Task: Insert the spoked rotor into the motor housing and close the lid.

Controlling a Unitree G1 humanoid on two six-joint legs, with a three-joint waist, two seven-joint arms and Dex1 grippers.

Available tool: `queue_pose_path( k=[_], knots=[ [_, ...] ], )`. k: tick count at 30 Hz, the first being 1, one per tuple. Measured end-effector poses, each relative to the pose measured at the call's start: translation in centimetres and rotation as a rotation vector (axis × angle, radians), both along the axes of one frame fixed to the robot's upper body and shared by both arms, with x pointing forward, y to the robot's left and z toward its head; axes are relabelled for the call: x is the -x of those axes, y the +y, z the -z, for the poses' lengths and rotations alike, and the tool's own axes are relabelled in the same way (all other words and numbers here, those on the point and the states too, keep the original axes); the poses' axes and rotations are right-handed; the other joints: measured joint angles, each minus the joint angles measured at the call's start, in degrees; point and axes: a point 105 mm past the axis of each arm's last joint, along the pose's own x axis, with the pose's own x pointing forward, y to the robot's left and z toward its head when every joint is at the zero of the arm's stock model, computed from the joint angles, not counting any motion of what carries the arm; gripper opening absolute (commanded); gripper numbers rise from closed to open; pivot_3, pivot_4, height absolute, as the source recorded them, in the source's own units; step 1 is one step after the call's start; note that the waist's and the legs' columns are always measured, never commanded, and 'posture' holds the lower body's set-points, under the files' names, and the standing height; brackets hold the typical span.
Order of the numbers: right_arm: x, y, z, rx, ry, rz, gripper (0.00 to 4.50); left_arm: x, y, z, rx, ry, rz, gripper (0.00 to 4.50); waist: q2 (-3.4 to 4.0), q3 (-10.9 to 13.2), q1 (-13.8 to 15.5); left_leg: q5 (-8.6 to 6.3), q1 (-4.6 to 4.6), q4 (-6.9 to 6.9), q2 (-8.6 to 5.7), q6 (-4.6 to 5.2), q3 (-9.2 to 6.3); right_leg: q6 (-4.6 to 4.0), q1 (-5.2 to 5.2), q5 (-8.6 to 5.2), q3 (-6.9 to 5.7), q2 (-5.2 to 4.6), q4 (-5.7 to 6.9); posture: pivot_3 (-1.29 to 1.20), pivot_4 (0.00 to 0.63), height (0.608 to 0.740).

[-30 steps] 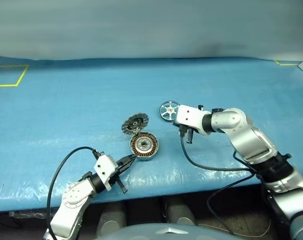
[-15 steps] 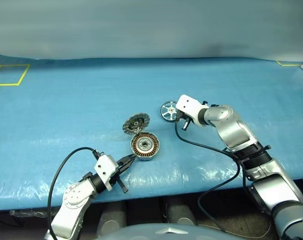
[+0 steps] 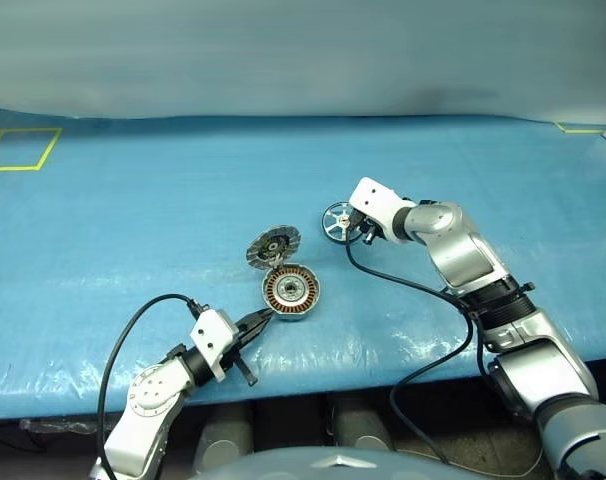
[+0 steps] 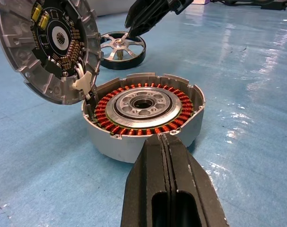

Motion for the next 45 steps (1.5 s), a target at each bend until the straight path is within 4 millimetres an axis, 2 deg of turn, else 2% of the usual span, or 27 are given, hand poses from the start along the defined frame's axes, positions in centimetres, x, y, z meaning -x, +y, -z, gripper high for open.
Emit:
queue_pose_path(
  k=[9,17,20,21,34,43,45],
  knots=[
    [-0.7,0.9,-1.3,-0.003,-0.009,-0.026,1.91,-0.1,-0.1,0.0,0.0,0.006,-0.002,0.0,0.01,0.0,-0.04,0.0,0.02,0.01,0.0,0.0,0.0,0.0,0.01,0.01,0.0,0.0,0.01,0.0,0.15,0.74],
    [-0.9,2.3,-0.1,-0.023,0.042,-0.041,1.91,-0.1,-0.3,0.0,0.007,0.007,-0.004,0.0,0.03,0.0,0.01,0.0,0.0,0.0,0.0,0.0,0.0,0.0,0.0,0.02,0.0,0.0,0.0,0.0,0.15,0.74],
    [-0.9,2.5,-0.1,-0.026,0.038,-0.04,2.42,-0.1,-0.3,0.0,0.008,0.008,-0.007,0.0,0.04,0.0,-0.01,0.0,0.0,0.0,0.0,0.0,0.0,0.0,0.0,0.02,0.0,0.0,0.01,0.0,0.15,0.74],
    [-1.0,2.4,-0.1,-0.022,0.03,-0.034,2.74,-0.1,-0.3,0.0,0.009,0.008,-0.007,0.0,0.04,0.0,-0.01,0.0,0.0,0.0,0.0,0.0,0.0,0.0,0.0,0.02,0.0,0.0,0.01,0.0,0.15,0.74],
    [-0.9,1.8,0.7,-0.005,0.041,-0.005,2.74,0.0,-0.3,0.0,0.01,0.007,-0.004,0.0,0.05,0.0,-0.03,0.0,0.0,0.0,0.0,0.0,0.0,0.0,0.0,0.02,0.0,0.0,0.0,0.0,0.15,0.74],
    [-1.1,1.6,2.2,-0.013,0.085,0.021,2.74,0.0,-0.2,0.2,0.005,0.002,-0.006,0.0,0.06,0.0,-0.07,0.0,0.0,0.0,0.0,0.0,0.0,0.0,0.0,0.02,0.0,0.0,0.0,0.0,0.15,0.74],
    [-1.2,1.6,2.3,-0.02,0.086,0.026,2.35,0.0,-0.2,0.3,0.005,0.001,-0.008,0.0,0.07,-0.01,-0.09,0.0,0.02,-0.01,0.0,0.0,0.0,0.0,0.0,0.02,0.0,0.0,0.0,0.0,0.15,0.74]
  ],
)
